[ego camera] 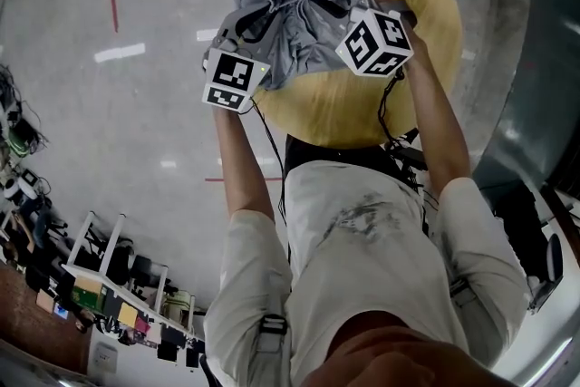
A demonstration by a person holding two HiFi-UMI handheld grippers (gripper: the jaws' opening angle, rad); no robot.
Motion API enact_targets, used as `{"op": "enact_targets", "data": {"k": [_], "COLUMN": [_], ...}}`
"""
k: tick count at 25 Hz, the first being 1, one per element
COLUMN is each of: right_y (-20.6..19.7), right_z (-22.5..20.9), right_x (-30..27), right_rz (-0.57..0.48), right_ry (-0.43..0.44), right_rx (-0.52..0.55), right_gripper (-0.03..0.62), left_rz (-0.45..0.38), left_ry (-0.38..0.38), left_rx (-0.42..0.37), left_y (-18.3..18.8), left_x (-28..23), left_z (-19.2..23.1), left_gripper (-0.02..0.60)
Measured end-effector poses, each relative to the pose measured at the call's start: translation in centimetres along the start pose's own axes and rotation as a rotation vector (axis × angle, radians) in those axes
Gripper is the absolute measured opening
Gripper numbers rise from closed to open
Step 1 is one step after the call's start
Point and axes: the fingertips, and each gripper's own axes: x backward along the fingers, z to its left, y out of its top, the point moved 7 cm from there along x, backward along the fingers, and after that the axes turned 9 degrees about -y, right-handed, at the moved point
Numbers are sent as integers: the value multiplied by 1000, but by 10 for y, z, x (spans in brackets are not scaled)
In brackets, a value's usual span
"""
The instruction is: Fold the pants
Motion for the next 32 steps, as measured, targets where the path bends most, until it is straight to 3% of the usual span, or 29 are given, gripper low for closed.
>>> {"op": "enact_targets", "data": {"k": [16, 24, 32], "right_y": [-13, -9, -7], "right_z": [-12, -17, -16], "right_x": [-42, -36, -13], "right_rz": [57, 61, 42], "right_ry": [-106, -212, -266], "right_rx": [82, 107, 99], "right_gripper": [82, 150, 187], "left_rz": [55, 80, 33], "left_ry": [88, 167, 216], "left_rx": [-6, -7, -15], "left_y": [-12, -13, -6], "left_x": [-30, -29, -7], "left_z": [40, 42, 24], "left_gripper": [67, 151, 212]}}
